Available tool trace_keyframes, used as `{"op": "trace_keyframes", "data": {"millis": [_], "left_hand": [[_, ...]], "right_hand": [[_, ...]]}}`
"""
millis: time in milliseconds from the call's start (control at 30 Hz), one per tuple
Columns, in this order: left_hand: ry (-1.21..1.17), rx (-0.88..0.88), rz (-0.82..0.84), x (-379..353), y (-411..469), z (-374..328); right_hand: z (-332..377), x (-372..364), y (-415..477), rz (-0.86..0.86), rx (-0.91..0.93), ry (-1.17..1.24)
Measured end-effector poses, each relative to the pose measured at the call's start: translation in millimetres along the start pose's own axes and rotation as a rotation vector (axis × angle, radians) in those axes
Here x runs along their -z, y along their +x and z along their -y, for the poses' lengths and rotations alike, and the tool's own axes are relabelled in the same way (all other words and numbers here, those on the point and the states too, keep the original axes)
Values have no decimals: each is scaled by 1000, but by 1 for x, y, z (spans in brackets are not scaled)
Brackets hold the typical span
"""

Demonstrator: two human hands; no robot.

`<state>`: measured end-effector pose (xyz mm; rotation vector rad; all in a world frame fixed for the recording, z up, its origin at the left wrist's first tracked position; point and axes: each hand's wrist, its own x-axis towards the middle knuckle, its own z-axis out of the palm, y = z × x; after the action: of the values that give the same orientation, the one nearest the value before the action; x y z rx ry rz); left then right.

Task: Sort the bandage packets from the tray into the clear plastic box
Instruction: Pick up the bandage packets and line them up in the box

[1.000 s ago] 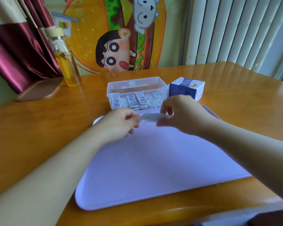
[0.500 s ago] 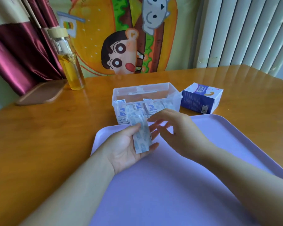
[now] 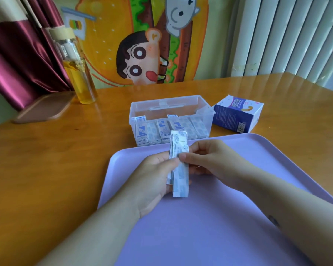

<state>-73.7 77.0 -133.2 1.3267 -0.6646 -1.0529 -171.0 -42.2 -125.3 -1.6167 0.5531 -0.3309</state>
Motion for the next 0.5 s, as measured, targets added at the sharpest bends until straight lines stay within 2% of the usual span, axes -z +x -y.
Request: {"op": "trace_keyframes", "data": {"millis": [167,367,500], "left_hand": [[107,-61,-55,2,-5,-4],[177,-96,-126,1,-5,-5],[164,-82,-133,2,-4,-5]], "right_hand": [[1,-2,-1,21,26,-9],[0,2,0,-88,28,-82],[-1,4,2,-73,6,33]]}}
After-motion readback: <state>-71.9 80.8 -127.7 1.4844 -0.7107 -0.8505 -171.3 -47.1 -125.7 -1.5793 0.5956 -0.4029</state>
